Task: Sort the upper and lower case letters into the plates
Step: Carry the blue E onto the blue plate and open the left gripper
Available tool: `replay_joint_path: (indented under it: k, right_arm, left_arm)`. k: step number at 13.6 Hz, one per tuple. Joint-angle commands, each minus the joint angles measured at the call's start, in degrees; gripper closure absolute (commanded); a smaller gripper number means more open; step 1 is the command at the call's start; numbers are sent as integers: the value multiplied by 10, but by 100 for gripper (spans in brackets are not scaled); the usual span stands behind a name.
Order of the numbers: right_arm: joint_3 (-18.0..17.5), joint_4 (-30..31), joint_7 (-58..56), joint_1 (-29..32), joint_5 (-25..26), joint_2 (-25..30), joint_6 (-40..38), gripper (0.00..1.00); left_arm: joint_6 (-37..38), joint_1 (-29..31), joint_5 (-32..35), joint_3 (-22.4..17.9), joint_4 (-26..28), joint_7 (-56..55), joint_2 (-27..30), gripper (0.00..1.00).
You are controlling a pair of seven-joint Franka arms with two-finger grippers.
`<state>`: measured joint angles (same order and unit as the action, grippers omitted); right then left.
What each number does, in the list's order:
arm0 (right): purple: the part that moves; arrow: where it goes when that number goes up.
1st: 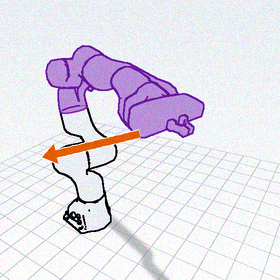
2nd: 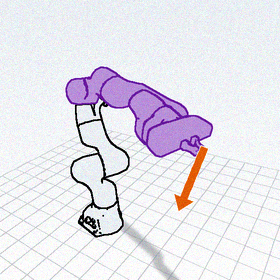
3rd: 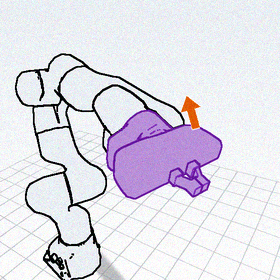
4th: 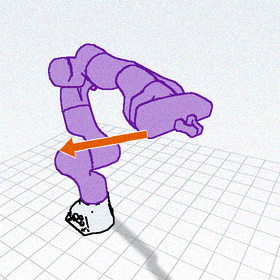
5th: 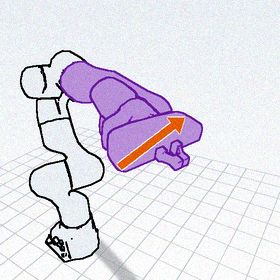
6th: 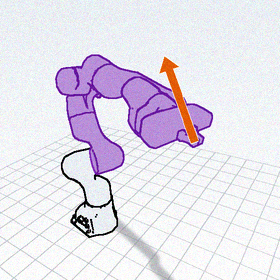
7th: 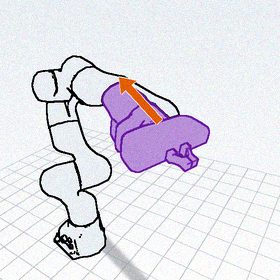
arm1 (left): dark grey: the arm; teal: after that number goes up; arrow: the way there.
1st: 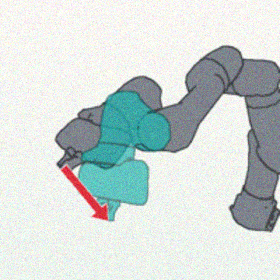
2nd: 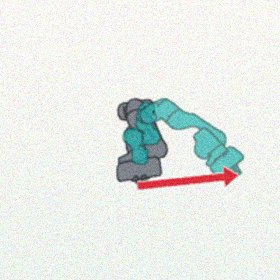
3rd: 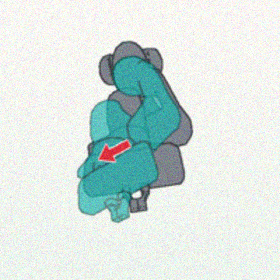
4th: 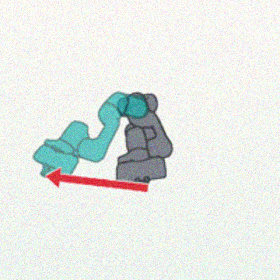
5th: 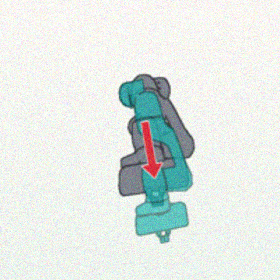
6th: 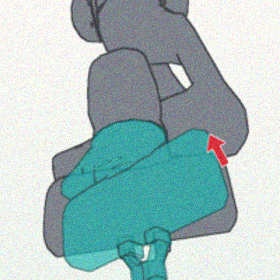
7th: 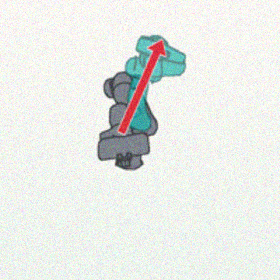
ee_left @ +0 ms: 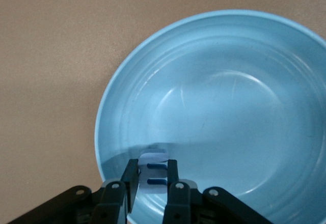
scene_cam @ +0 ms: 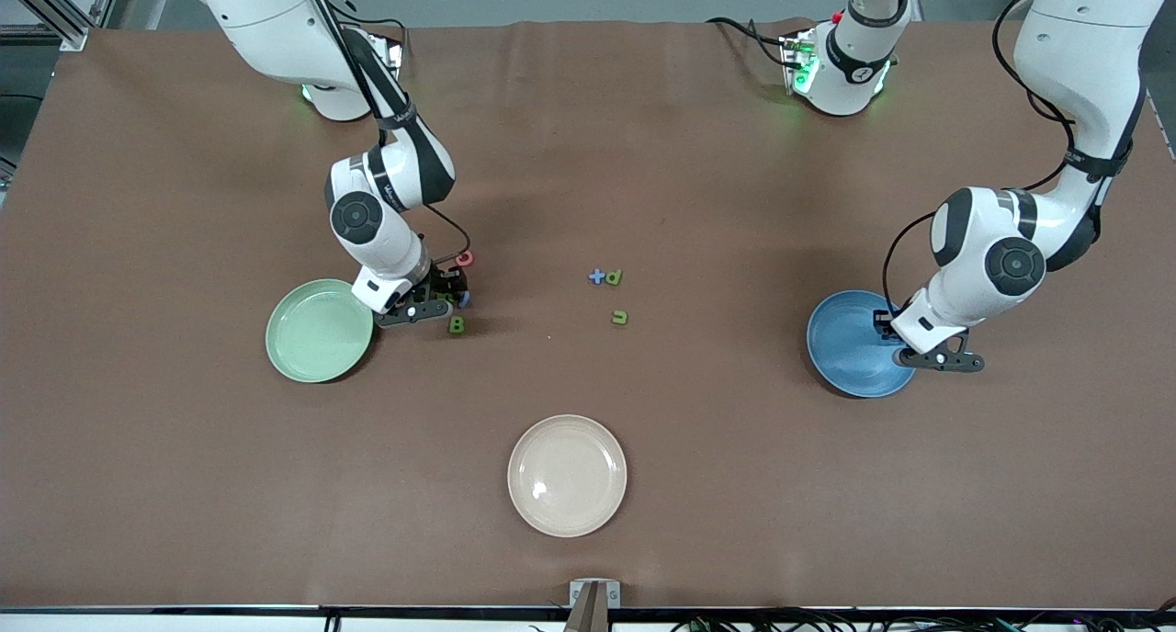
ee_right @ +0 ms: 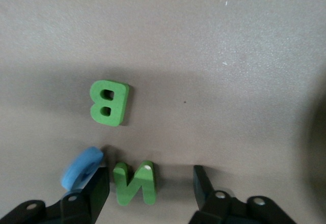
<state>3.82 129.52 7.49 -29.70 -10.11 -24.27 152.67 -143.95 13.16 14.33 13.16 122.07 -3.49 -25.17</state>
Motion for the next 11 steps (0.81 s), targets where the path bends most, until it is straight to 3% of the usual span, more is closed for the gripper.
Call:
replay_joint_path:
  k: [1,4,8,11]
  right_arm:
    - [1,8,-7,1,1,-4,9,24]
    - [1,8,-7,2,1,-4,8,30]
    - [1,6,-7,2,1,-4,7,58]
    - [1,6,-8,5,1,-4,7,65]
  left_arm:
    - [-11,4,11,4,-4,1,-8,94]
    - [-11,4,11,4,-4,1,-9,92]
    - [-12,3,11,4,-4,1,-16,90]
    - [-12,1,11,4,-4,1,-17,90]
